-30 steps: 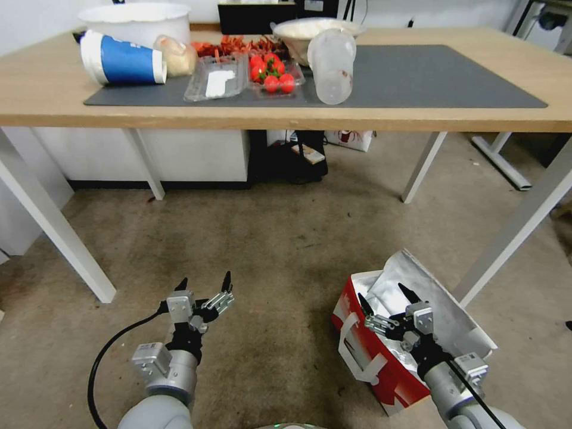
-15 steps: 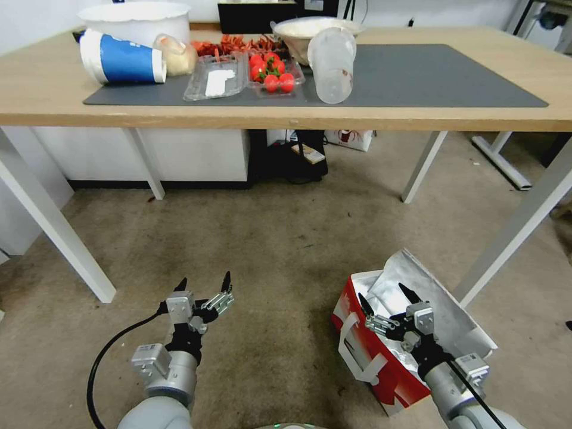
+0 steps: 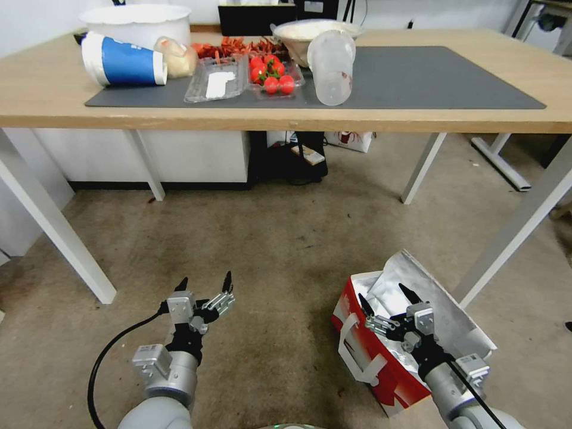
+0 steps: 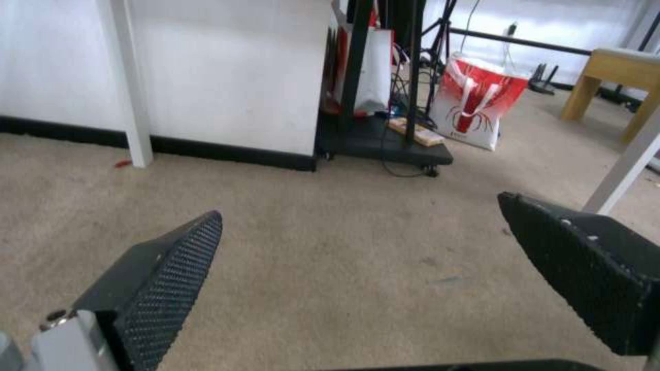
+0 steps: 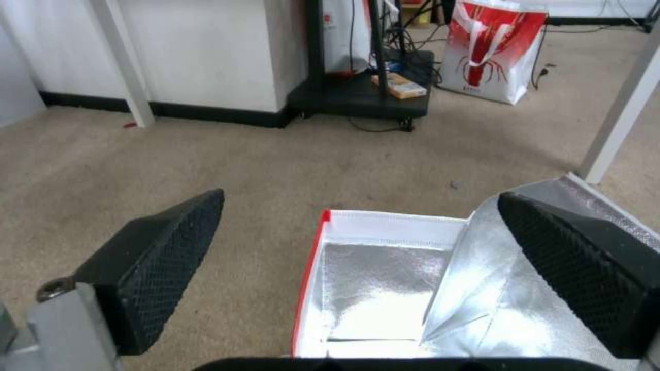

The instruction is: Pick up the food delivery bag from the floor and place it on the table.

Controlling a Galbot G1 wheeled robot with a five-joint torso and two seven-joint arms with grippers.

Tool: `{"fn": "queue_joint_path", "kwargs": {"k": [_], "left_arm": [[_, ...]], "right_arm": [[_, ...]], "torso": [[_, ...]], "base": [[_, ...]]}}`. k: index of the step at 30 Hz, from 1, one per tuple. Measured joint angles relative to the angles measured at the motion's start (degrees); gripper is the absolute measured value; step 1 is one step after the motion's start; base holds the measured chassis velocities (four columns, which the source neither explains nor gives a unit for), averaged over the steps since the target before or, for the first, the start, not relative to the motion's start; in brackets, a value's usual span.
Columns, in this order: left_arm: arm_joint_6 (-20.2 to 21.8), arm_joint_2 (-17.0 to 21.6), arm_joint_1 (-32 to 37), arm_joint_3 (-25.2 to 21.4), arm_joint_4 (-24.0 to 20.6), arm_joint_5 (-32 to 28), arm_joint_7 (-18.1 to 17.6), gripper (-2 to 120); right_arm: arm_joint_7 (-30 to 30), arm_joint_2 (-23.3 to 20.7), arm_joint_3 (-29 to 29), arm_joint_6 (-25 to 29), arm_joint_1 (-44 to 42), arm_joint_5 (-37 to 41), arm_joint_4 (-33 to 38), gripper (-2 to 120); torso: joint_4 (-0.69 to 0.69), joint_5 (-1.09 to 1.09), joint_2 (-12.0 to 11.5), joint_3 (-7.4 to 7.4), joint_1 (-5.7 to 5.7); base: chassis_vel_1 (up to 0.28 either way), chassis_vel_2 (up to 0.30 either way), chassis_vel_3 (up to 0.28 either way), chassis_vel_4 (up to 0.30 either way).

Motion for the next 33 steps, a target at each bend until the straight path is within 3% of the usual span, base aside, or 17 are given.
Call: {"fn": "queue_joint_path", "kwargs": {"k": [6,17,22,33], "left_arm": [[2.8,0.0,0.1,0.0,-0.8,0.7,-0.2,100],[2.2,0.1,0.1,-0.1,-1.6,0.6,-0.4,100],[2.0,-0.2,0.9,0.0,-2.4,1.0,-0.4,100],[1.5,-0.9,1.3,0.2,-2.1,1.4,-1.4,100]], "right_arm": [[0.0,-0.1,0.0,-0.1,-0.1,0.0,0.2,100],[0.0,-1.9,0.4,-2.5,-0.1,1.5,2.6,100],[0.3,-5.9,2.5,-2.4,-1.0,3.2,3.3,100],[0.0,-20.3,16.8,-4.1,-2.2,11.5,-0.9,100]], "torso": [[0.00,0.01,0.1,0.00,0.00],[0.00,0.01,0.1,0.00,0.02],[-0.01,0.02,0.1,0.00,0.01],[-0.01,0.02,0.2,0.00,0.02]], "base": [[0.000,0.000,0.000,0.000],[0.000,0.000,0.000,0.000],[0.000,0.000,0.000,0.000],[0.000,0.000,0.000,0.000]]}}
